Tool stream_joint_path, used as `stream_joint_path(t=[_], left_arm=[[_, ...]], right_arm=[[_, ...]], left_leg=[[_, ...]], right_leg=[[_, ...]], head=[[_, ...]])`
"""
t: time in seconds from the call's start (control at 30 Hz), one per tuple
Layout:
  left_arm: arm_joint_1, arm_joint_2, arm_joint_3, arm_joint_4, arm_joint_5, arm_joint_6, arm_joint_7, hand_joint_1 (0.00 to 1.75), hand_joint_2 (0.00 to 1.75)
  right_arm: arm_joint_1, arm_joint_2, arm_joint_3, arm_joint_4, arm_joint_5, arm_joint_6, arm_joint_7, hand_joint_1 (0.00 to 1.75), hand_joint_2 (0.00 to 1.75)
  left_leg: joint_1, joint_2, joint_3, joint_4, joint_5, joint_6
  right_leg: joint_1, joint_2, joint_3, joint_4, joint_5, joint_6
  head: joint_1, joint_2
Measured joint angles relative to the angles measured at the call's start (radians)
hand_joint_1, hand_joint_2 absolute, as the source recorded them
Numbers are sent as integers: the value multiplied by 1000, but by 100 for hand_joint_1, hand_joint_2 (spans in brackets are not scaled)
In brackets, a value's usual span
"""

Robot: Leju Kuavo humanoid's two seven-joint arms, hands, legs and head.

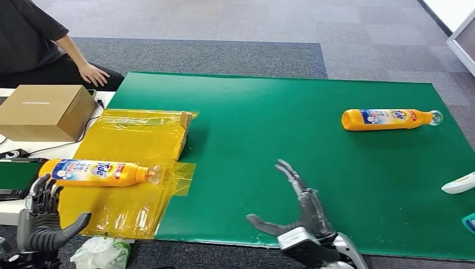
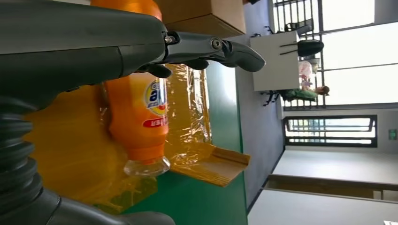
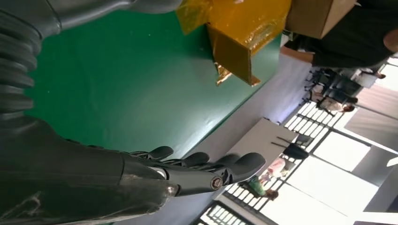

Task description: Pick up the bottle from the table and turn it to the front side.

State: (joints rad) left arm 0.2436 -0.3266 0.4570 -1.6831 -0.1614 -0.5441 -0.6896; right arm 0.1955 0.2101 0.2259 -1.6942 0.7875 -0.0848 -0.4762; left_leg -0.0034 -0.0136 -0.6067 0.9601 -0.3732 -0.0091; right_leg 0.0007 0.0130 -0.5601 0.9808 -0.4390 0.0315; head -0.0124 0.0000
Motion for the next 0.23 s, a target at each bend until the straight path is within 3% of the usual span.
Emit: stream_joint_path(t=[0.13, 0.23], left_arm=[[-26, 7, 14, 68, -17, -29, -4, 0, 175], [-35, 9, 18, 98, -28, -25, -5, 0, 175]], right_arm=[[-9, -36, 80, 5, 91, -51, 37, 0, 175], [-10, -52, 118, 0, 19, -69, 34, 0, 175]], left_leg=[[0, 0, 0, 0, 0, 0], [0, 0, 0, 0, 0, 0]], right_leg=[[0, 0, 1, 0, 0, 0], [0, 0, 1, 0, 0, 0]], head=[[0, 0], [0, 0]])
